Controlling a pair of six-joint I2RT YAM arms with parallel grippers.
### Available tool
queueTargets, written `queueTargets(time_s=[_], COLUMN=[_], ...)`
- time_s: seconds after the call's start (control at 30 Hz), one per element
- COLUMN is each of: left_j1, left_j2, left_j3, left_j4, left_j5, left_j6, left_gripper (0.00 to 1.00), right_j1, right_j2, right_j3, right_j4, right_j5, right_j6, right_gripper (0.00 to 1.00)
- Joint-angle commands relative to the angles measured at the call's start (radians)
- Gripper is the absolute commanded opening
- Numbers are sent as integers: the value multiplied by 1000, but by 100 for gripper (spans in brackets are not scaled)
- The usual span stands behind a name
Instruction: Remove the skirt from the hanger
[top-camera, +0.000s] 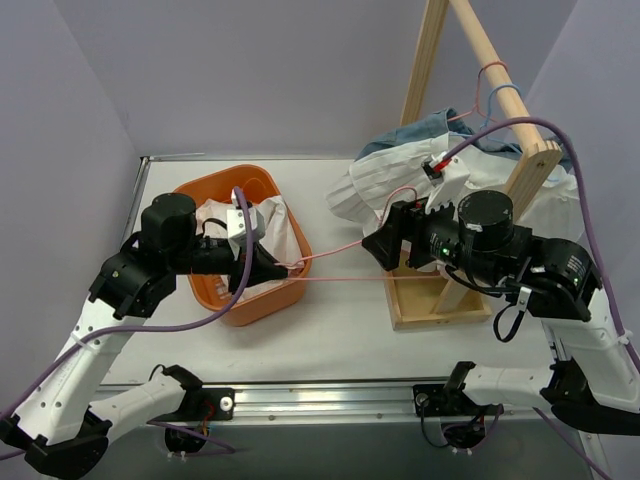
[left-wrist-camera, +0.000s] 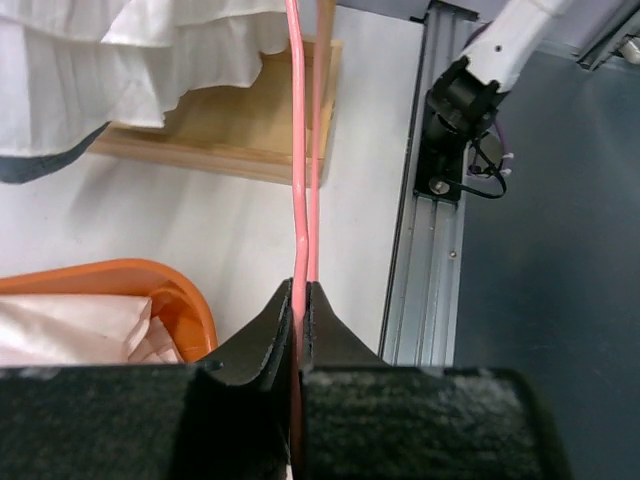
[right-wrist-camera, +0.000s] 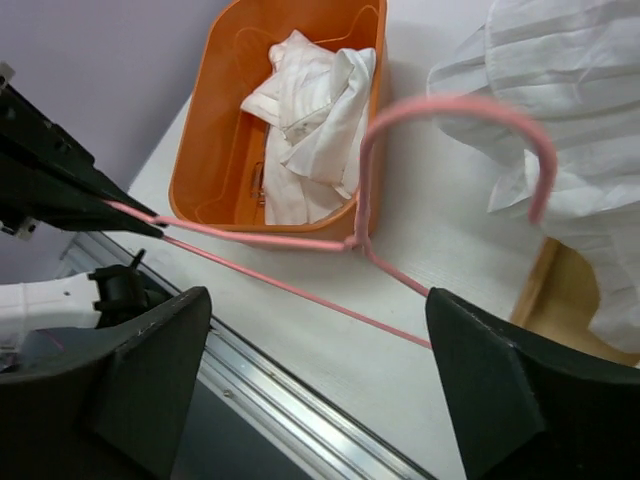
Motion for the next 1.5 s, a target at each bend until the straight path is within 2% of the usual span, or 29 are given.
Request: queueTargets(time_s=[0.0,0.07,0.27,0.33,0.37,0.4,0.43,0.47,0.63,0.73,0.93,1.2,1.47], left_j1=[4,4,4,4,3,3,4,3,3,1,-40,-83,-169], left_j2=[-18,-28,-36,-34,-34,-33,-28,-22,19,60,191,318,453], left_j3=[30,29,46,64,70,85,93,105,161,181,299,444,550], left_j4=[9,15,58,72,84,92,112,117,248,354,462,515,562], left_j5=[-127,-134,-94,-75,-69,-63,-61,-61,-72,-69,-74,-84,-106], left_j6=[-49,-64,-119,-139,-147,-156,-168,-168,-292,-357,-392,-420,-446], left_gripper=[2,2,2,2,2,2,2,2,2,2,2,2,2], right_j1=[-4,-5,-5,-4,-4,-4,-4,-5,-5,-7,-8,-14,-34], right_j2=[-48,-61,-73,-85,-90,-102,-110,-120,-143,-157,-183,-171,-130], right_j3=[13,21,96,113,119,124,135,139,147,145,124,132,145], right_j4=[18,22,48,107,132,187,215,242,417,479,623,753,784], right_j5=[50,61,2,-66,-83,-98,-145,-161,-199,-137,58,153,135], right_j6=[-1,-3,-9,-9,-9,-3,0,3,19,15,-3,-4,9], right_gripper=[88,100,98,78,64,27,7,0,0,0,0,0,0])
